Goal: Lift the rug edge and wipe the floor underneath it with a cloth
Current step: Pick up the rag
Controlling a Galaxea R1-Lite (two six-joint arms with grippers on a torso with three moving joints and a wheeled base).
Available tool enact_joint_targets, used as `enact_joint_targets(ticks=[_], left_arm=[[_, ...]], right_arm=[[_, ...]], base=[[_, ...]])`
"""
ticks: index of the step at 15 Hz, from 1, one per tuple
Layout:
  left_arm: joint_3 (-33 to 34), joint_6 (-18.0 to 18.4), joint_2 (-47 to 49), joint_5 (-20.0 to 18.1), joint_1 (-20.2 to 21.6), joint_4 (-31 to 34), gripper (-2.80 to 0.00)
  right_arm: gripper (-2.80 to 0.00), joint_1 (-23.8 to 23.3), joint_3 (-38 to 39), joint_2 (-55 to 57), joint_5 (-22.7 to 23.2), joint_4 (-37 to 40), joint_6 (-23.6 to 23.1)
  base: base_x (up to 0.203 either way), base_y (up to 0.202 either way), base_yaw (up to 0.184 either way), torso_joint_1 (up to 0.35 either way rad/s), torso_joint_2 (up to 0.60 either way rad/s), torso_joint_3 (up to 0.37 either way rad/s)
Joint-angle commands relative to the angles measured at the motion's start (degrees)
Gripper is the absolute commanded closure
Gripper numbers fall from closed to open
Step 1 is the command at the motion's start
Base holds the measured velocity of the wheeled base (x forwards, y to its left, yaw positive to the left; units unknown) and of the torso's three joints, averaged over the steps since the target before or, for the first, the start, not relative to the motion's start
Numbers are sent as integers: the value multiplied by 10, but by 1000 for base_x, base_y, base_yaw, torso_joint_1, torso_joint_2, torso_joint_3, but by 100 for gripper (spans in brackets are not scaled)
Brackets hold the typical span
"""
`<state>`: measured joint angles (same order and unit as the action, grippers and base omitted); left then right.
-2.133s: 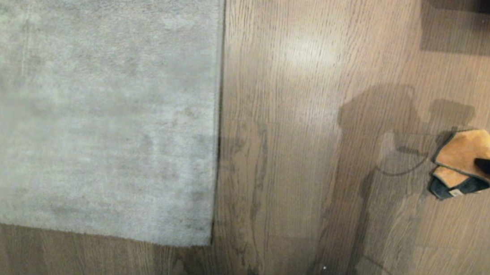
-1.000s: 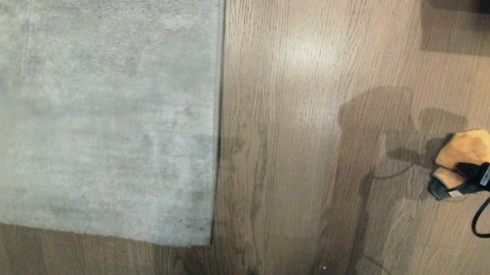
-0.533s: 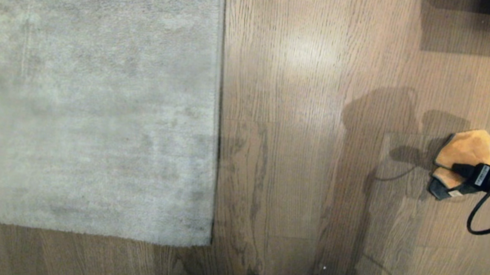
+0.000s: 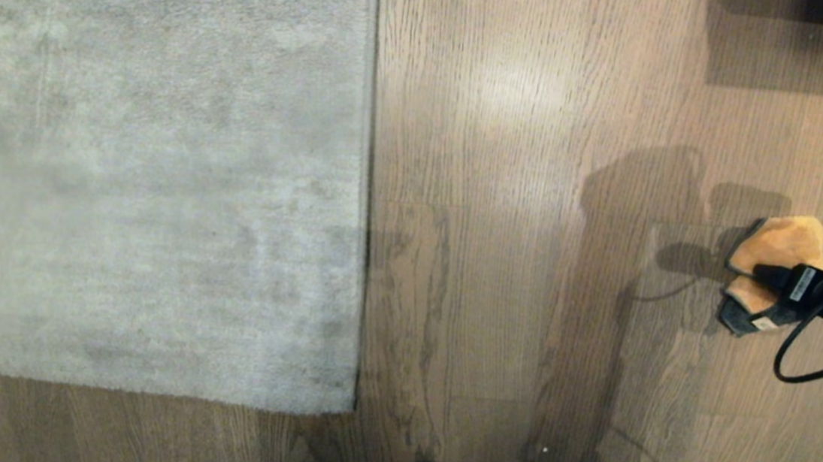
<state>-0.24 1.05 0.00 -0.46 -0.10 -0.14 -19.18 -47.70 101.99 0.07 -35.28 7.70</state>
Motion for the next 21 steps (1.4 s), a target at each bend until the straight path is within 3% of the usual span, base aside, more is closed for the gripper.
enact_joint_targets(ticks=[1, 15, 16, 21], left_arm=[[0, 0, 0, -1, 0, 0, 0], [0, 0, 0, 0, 0, 0, 0], [0, 1, 0, 0, 0, 0, 0], [0, 1, 0, 0, 0, 0, 0]], right_arm=[[-280, 2, 0, 3, 0, -2, 0], [-280, 3, 9, -12, -3, -1, -8], [0, 3, 9, -12, -3, -1, -8], [0, 3, 7, -7, -2, -2, -7]], base=[[0, 0, 0, 0, 0, 0], [0, 0, 0, 0, 0, 0], [0, 0, 0, 0, 0, 0], [0, 0, 0, 0, 0, 0]])
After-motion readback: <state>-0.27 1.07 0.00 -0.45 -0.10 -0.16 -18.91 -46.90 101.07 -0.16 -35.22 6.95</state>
